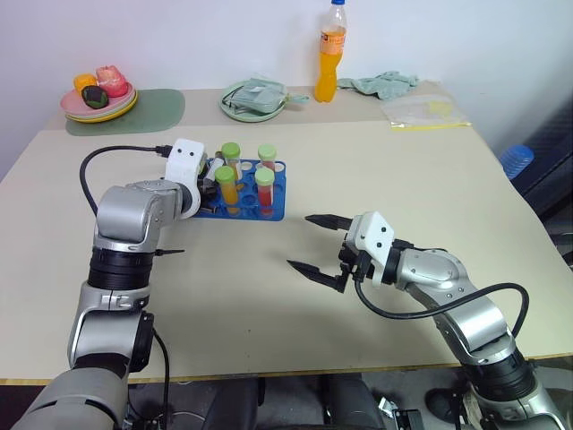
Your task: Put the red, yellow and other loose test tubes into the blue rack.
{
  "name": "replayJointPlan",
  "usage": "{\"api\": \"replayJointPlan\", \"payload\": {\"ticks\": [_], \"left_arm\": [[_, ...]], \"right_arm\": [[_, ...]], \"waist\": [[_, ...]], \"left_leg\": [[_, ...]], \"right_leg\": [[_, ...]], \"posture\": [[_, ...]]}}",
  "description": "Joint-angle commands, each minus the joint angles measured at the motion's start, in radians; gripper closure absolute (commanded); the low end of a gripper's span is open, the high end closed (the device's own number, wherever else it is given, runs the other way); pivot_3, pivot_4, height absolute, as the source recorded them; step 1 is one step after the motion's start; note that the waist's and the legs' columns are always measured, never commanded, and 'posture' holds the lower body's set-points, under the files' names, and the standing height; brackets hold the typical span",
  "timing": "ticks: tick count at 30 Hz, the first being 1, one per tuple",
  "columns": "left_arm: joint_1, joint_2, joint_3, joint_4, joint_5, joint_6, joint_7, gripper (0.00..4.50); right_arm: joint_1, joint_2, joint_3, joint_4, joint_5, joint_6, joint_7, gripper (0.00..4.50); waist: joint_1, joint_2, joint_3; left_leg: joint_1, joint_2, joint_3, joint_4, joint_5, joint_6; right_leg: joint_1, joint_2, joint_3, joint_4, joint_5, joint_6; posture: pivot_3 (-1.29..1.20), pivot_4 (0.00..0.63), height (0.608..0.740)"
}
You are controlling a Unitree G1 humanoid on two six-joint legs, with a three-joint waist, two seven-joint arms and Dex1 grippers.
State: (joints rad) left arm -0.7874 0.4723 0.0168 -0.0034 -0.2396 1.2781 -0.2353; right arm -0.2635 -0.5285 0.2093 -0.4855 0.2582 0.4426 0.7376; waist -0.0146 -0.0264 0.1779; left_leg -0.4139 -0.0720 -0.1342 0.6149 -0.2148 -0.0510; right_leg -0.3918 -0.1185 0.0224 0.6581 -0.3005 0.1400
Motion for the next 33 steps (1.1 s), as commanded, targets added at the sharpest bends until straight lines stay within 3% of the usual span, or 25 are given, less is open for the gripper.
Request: {"api": "replayJointPlan", "payload": {"ticks": [1,9,19,24,29,33], "left_arm": [[0.008,0.031,0.005,-0.076,0.018,-0.026,-0.004,3.59],[0.104,0.11,0.067,-0.257,-0.031,0.045,-0.068,3.59],[0.294,0.288,0.281,-0.546,-0.194,0.266,-0.236,3.59],[0.52,0.457,0.343,-0.593,-0.244,0.21,-0.356,3.59],[0.597,0.503,0.292,-0.523,-0.238,0.142,-0.38,3.59],[0.636,0.551,0.236,-0.498,-0.234,0.086,-0.404,1.69]], "right_arm": [[-0.015,0.005,-0.01,-0.017,0.008,-0.013,0.002,0.0],[-0.005,0.002,-0.014,-0.027,0.011,-0.009,0.002,0.0],[-0.002,-0.004,-0.015,-0.024,0.024,-0.012,0.022,0.0],[-0.019,0.001,-0.009,-0.002,0.028,-0.018,0.045,0.0],[-0.039,0.011,0.004,0.016,0.018,-0.031,0.055,0.0],[-0.037,0.01,0.005,0.012,0.016,-0.03,0.05,0.0]], "waist": [[-0.001,0.0,0.0],[-0.004,0.0,0.0],[-0.004,0.0,0.0],[-0.007,0.001,0.0],[0.006,0.001,0.0],[0.0,0.001,0.001]], "left_leg": [[0.0,0.0,0.0,0.0,0.0,0.0],[0.0,0.0,0.0,0.0,0.0,0.0],[0.0,0.001,0.0,-0.001,0.0,0.0],[0.0,0.001,0.001,-0.002,0.0,0.0],[0.0,0.001,0.0,-0.001,0.0,0.0],[0.0,0.001,0.0,-0.002,0.0,0.0]], "right_leg": [[0.0,0.0,0.0,0.0,0.0,0.0],[-0.001,0.0,0.001,0.001,0.0,0.0],[-0.002,0.0,0.002,0.002,0.0,0.0],[-0.003,0.0,0.002,0.002,0.0,-0.001],[-0.001,-0.001,0.002,0.001,0.0,-0.001],[-0.001,-0.001,0.002,0.0,0.0,-0.001]], "posture": [[0.0,0.15,0.74],[0.0,0.15,0.74],[0.0,0.15,0.74],[0.0,0.15,0.74],[0.0,0.15,0.74],[0.0,0.15,0.74]]}}
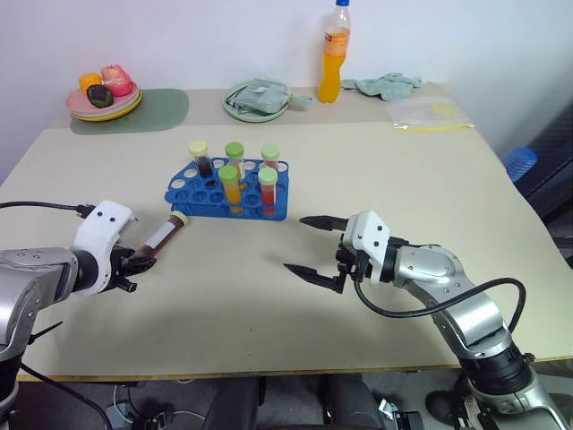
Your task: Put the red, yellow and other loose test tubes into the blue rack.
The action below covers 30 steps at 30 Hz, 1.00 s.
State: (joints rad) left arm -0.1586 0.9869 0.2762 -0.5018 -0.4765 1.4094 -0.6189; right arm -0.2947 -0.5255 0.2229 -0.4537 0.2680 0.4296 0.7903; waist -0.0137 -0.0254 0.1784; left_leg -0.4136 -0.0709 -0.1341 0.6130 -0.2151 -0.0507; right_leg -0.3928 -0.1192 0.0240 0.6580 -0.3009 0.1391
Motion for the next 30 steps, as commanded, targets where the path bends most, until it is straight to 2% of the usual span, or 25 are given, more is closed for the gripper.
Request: {"api": "replayJointPlan", "payload": {"ticks": [1,3,4,7,11,16,19,24,25,30], "left_arm": [[-0.007,0.04,-0.03,0.007,-0.002,-0.041,-0.021,1.24],[-0.036,0.042,-0.039,0.021,-0.008,-0.031,-0.018,0.17],[-0.077,0.043,-0.052,0.045,-0.006,-0.009,-0.007,0.03],[-0.198,0.083,-0.156,0.101,-0.007,0.063,-0.006,0.03],[-0.366,0.028,-0.249,0.137,-0.03,0.142,0.004,0.03],[-0.459,-0.014,-0.312,0.133,-0.071,0.155,-0.03,0.03],[-0.503,0.005,-0.321,0.101,-0.133,0.157,-0.094,0.03],[-0.514,0.123,-0.451,-0.01,-0.165,0.108,-0.171,0.03],[-0.512,0.154,-0.509,-0.04,-0.146,0.086,-0.175,0.03],[-0.467,0.113,-0.651,-0.105,-0.114,0.059,-0.129,0.03]], "right_arm": [[-0.005,0.007,-0.01,-0.023,0.006,-0.015,-0.006,0.0],[-0.003,0.009,-0.009,-0.026,0.005,-0.012,-0.011,0.0],[-0.001,0.01,-0.01,-0.028,0.006,-0.01,-0.015,0.0],[0.001,0.015,-0.008,-0.029,0.008,-0.006,-0.022,0.0],[0.001,0.022,-0.004,-0.027,0.011,-0.005,-0.025,0.0],[0.003,0.026,-0.006,-0.031,0.008,-0.003,-0.028,0.0],[0.009,0.022,-0.011,-0.035,0.008,-0.002,-0.03,0.0],[0.017,0.017,-0.014,-0.042,0.01,0.003,-0.034,0.0],[0.018,0.017,-0.014,-0.042,0.011,0.004,-0.034,0.0],[0.015,0.02,-0.013,-0.036,0.014,0.007,-0.035,0.0]], "waist": [[-0.001,0.0,0.0],[-0.001,0.0,0.0],[-0.001,0.0,0.0],[0.001,0.0,0.0],[0.0,0.0,0.0],[-0.009,0.0,0.0],[-0.007,0.0,0.0],[-0.007,0.0,0.0],[-0.006,0.0,0.0],[-0.004,0.0,0.001]], "left_leg": [[0.0,0.0,0.0,0.0,0.0,0.0],[0.0,0.0,0.0,0.0,0.0,0.0],[0.0,0.0,0.0,0.0,0.0,0.0],[0.0,0.0,0.0,0.0,0.0,0.0],[0.0,0.0,0.001,0.0,0.0,0.0],[0.0,0.0,0.001,0.0,0.0,0.0],[0.0,0.0,0.001,0.0,0.0,0.0],[0.0,0.0,0.001,0.0,0.0,0.0],[0.0,0.0,0.001,0.0,0.0,0.0],[0.0,0.0,0.003,0.0,0.0,0.0]], "right_leg": [[0.0,0.0,0.0,0.0,0.0,0.0],[-0.001,0.0,0.0,0.0,0.0,0.0],[0.0,0.0,0.0,0.0,0.0,0.0],[0.0,0.001,-0.001,0.0,0.0,0.0],[0.0,0.001,0.0,0.0,0.0,0.0],[-0.001,0.001,0.0,0.002,0.0,0.0],[-0.002,0.002,0.0,0.002,0.0,0.0],[-0.001,0.001,0.001,0.002,0.0,0.0],[-0.001,0.001,0.001,0.002,0.0,0.0],[-0.001,0.001,0.001,0.002,0.0,0.0]], "posture": [[0.0,0.15,0.74],[0.0,0.15,0.74],[0.0,0.15,0.74],[0.0,0.15,0.74],[0.0,0.15,0.74],[0.0,0.15,0.74],[0.0,0.15,0.74],[0.0,0.15,0.74],[0.0,0.15,0.74],[0.0,0.15,0.74]]}}
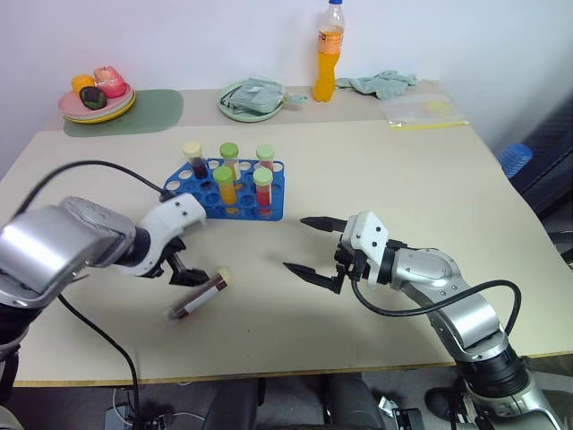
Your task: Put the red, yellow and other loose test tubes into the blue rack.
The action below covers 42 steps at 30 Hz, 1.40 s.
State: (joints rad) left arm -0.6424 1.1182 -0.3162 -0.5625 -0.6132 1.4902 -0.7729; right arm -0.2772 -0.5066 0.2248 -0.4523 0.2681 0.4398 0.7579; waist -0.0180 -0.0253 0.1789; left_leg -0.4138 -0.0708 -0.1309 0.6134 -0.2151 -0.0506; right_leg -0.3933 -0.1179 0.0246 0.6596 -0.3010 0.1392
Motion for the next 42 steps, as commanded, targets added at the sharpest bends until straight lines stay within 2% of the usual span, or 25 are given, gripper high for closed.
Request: {"api": "replayJointPlan", "payload": {"ticks": [1,7,14,17,23,29,35,38,40,42], "left_arm": [[0.02,-0.045,-0.068,-0.041,0.03,-0.004,0.05,0.03],[0.007,-0.142,-0.089,-0.004,0.074,0.064,0.159,0.03],[-0.01,-0.121,-0.133,0.024,0.1,0.045,0.173,0.03],[-0.007,-0.09,-0.174,0.035,0.145,0.013,0.195,0.8],[-0.005,-0.071,-0.173,0.047,0.162,-0.006,0.193,3.63],[0.01,-0.033,-0.179,0.05,0.174,-0.043,0.168,3.7],[0.013,0.007,-0.101,0.087,0.175,-0.079,0.154,3.7],[0.034,0.032,0.016,0.126,0.156,-0.109,0.134,3.7],[0.059,0.03,0.149,0.153,0.113,-0.1,0.105,3.7],[0.105,-0.055,0.373,0.17,0.124,-0.182,0.163,3.7]], "right_arm": [[-0.004,0.001,-0.015,-0.037,0.014,-0.004,-0.002,0.0],[-0.003,0.0,-0.019,-0.035,0.016,0.0,-0.004,0.0],[-0.01,-0.001,-0.015,-0.026,0.018,-0.006,0.005,0.0],[-0.008,0.0,-0.014,-0.028,0.019,-0.004,0.003,0.0],[-0.002,0.0,-0.016,-0.035,0.019,0.002,-0.005,0.0],[-0.002,-0.039,-0.03,-0.058,0.085,-0.007,0.084,0.0],[-0.009,-0.081,-0.024,-0.068,0.144,0.025,0.15,0.0],[-0.017,-0.081,-0.016,-0.065,0.142,0.024,0.157,0.0],[-0.019,-0.082,-0.017,-0.065,0.137,0.025,0.152,0.0],[-0.015,-0.083,-0.023,-0.065,0.136,0.027,0.144,0.0]], "waist": [[0.001,0.0,0.0],[0.002,0.0,0.0],[0.002,0.0,0.0],[0.0,0.0,0.0],[-0.001,0.0,0.0],[-0.003,0.0,0.0],[-0.003,0.0,0.0],[-0.002,0.0,0.0],[0.0,0.0,0.0],[0.003,0.0,0.0]], "left_leg": [[0.0,0.0,0.0,0.0,0.0,0.0],[0.0,0.0,0.0,0.001,0.0,0.0],[0.0,0.0,0.0,0.001,0.0,0.0],[0.001,0.0,0.0,0.001,0.0,0.0],[0.003,0.0,0.0,0.0,0.0,0.0],[0.003,0.0,0.0,0.0,0.0,0.0],[0.003,0.0,0.0,0.0,0.0,0.0],[0.002,0.0,0.0,0.0,0.0,0.0],[0.002,0.0,0.0,0.0,0.0,0.0],[0.002,0.0,0.0,0.0,0.0,0.0]], "right_leg": [[0.0,0.0,0.0,0.0,0.0,0.0],[0.001,0.0,0.0,0.0,0.0,0.0],[0.001,0.0,0.0,0.0,0.0,0.0],[0.001,0.0,0.0,0.0,0.0,0.0],[0.002,0.0,0.0,0.0,0.0,0.0],[0.002,0.001,0.0,0.001,0.0,0.0],[0.002,0.001,0.0,0.001,0.0,0.0],[0.001,0.001,0.0,0.001,0.0,0.0],[0.002,0.001,0.0,0.0,0.0,0.0],[0.002,0.0,0.0,0.0,0.0,0.0]], "posture": [[0.0,0.15,0.74],[0.0,0.15,0.74],[0.0,0.15,0.74],[0.0,0.15,0.74],[0.0,0.15,0.74],[0.0,0.15,0.74],[0.0,0.15,0.74],[0.0,0.15,0.74],[0.0,0.15,0.74],[0.0,0.15,0.74]]}}
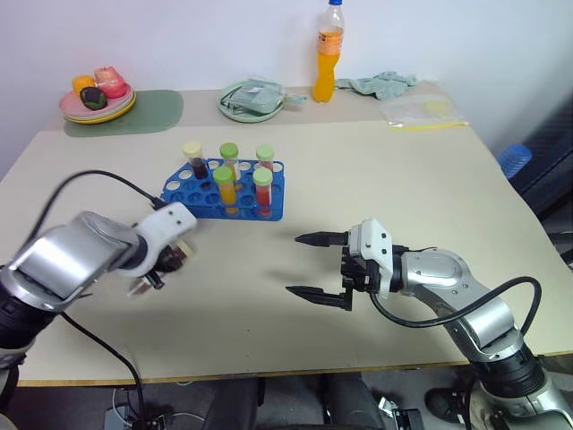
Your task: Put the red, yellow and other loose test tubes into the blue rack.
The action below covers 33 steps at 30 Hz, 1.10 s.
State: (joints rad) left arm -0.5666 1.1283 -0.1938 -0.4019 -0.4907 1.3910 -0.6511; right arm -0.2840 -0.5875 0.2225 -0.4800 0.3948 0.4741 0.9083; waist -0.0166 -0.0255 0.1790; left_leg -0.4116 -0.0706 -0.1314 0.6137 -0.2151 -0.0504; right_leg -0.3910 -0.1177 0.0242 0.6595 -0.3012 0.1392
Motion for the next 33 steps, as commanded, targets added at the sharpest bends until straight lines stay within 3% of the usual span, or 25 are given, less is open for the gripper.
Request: {"api": "replayJointPlan", "payload": {"ticks": [1,4,7,13,16,23,33], "left_arm": [[0.061,-0.111,0.343,0.008,0.019,-0.176,0.069,3.7],[0.135,-0.195,0.49,-0.001,0.056,-0.359,0.107,3.7],[0.148,-0.372,0.614,0.011,0.042,-0.529,0.19,3.7],[0.221,-0.726,0.517,0.09,0.254,-1.104,0.414,3.7],[0.188,-0.83,0.476,0.206,0.321,-1.338,0.46,3.7],[0.136,-0.92,0.41,0.462,0.393,-1.557,0.509,3.7],[0.127,-0.907,0.376,0.577,0.429,-1.566,0.518,3.7]], "right_arm": [[-0.006,-0.002,-0.023,-0.038,0.01,-0.006,-0.009,0.0],[-0.002,0.0,-0.026,-0.04,0.014,-0.002,-0.017,0.0],[-0.007,0.008,-0.024,-0.032,0.009,-0.009,-0.029,0.0],[-0.01,0.055,-0.022,0.026,-0.036,-0.061,-0.082,0.0],[-0.006,0.065,-0.018,0.035,-0.044,-0.069,-0.093,0.0],[0.012,0.074,-0.017,0.015,-0.056,-0.063,-0.126,0.0],[0.026,0.076,-0.02,0.013,-0.057,-0.069,-0.148,0.0]], "waist": [[0.003,0.0,0.0],[0.002,-0.001,0.0],[0.004,0.001,-0.001],[0.011,-0.001,-0.001],[0.013,-0.002,-0.001],[0.005,-0.002,-0.002],[0.004,-0.002,-0.002]], "left_leg": [[0.0,0.0,-0.001,0.0,0.0,0.0],[-0.001,0.0,-0.002,0.001,0.0,0.0],[0.0,0.0,-0.002,0.0,0.0,0.0],[0.0,-0.001,-0.002,0.001,0.0,0.0],[-0.001,-0.001,-0.001,0.001,0.0,0.0],[0.0,-0.002,0.001,0.001,0.0,0.0],[0.0,-0.001,0.0,0.001,0.0,0.0]], "right_leg": [[0.0,-0.001,0.0,0.0,0.0,0.0],[0.0,-0.001,-0.001,0.0,0.0,0.0],[-0.001,-0.001,0.0,0.0,0.0,0.0],[0.001,-0.002,-0.001,-0.002,0.0,0.0],[0.001,-0.002,-0.001,-0.002,0.001,0.0],[0.001,-0.002,-0.001,-0.002,0.001,0.0],[0.001,-0.001,-0.001,-0.001,0.001,0.0]], "posture": [[0.0,0.15,0.74],[0.0,0.15,0.74],[0.0,0.15,0.74],[0.0,0.15,0.74],[0.0,0.15,0.74],[0.0,0.15,0.74],[0.0,0.15,0.74]]}}
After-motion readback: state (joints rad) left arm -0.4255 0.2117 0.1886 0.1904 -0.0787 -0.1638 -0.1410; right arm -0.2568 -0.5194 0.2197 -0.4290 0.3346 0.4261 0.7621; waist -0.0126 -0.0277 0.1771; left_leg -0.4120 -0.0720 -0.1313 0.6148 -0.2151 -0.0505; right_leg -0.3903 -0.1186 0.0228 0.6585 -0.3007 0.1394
